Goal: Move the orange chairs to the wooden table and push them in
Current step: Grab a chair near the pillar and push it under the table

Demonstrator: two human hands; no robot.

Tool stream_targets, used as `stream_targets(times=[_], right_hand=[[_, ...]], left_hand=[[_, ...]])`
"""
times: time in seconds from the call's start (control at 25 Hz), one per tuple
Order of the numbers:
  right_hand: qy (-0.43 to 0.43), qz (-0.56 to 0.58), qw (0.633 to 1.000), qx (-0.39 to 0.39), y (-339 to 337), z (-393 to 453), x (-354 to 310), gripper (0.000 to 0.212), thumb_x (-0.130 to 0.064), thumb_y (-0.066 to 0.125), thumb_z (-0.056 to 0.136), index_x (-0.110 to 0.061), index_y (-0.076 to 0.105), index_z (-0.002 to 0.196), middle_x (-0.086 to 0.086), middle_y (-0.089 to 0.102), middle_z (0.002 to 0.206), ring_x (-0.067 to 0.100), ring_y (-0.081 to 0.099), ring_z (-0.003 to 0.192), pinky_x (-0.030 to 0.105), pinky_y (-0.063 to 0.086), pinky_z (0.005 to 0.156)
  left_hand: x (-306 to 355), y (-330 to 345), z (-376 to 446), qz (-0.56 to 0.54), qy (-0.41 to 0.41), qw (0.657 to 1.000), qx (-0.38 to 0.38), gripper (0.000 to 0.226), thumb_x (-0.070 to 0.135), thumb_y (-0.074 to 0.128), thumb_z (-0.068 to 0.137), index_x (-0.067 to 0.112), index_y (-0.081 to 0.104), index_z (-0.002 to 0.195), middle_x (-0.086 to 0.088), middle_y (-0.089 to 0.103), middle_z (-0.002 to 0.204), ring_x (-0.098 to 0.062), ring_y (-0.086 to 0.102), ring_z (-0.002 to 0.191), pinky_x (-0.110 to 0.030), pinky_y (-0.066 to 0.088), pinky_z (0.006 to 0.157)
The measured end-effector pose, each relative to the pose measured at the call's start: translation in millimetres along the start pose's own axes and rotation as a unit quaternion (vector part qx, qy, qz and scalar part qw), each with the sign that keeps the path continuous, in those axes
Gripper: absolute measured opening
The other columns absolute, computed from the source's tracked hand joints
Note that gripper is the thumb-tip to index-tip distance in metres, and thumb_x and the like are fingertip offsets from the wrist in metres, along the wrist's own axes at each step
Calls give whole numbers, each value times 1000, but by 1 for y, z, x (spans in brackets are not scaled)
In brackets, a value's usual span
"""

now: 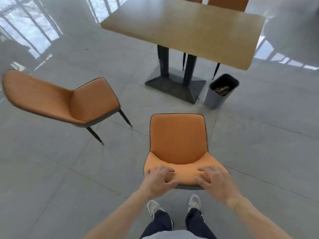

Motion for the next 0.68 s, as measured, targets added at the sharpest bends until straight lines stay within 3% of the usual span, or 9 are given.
stream_targets(times=[0.12, 0.28, 0.4, 0.68], right_hand=[[46, -28, 999, 8, 12, -22, 2, 55, -75, 30, 85, -44, 49, 126, -21, 50, 133, 9, 41, 126, 49, 22, 111], [45, -46, 998, 16, 18, -23, 0, 72, -84, 28, 77, -40, 46, 133, -15, 46, 138, 15, 37, 130, 57, 19, 111], [30, -65, 997, 14, 22, -22, 1, 87, -90, 19, 70, -39, 43, 136, -12, 44, 142, 17, 34, 132, 61, 20, 110], [14, -63, 998, -10, 23, -13, 4, 93, -96, 16, 63, -42, 41, 135, -10, 44, 142, 20, 31, 132, 71, 17, 106]], left_hand=[[-5, 9, -6, 59, 24, 997, 37, 72, 85, 30, 75, 44, 43, 133, 20, 45, 138, -10, 36, 129, -48, 10, 115], [-4, 18, -19, 106, 17, 992, 61, 80, 88, 27, 73, 46, 31, 140, 19, 36, 144, -12, 28, 135, -59, -3, 114], [2, 25, -25, 92, -10, 990, 103, 80, 90, 26, 72, 46, 34, 138, 19, 39, 141, -12, 27, 134, -67, 6, 111], [5, 36, -20, 86, -29, 979, 181, 82, 94, 33, 64, 43, 46, 127, 12, 52, 132, -18, 35, 129, -71, 18, 105]])
Point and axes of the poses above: each hand's wrist, its own z-axis towards the middle knuckle, its own y-axis out of the palm, x = y × z, the point moved 2 cm from there along z, towards the middle knuckle
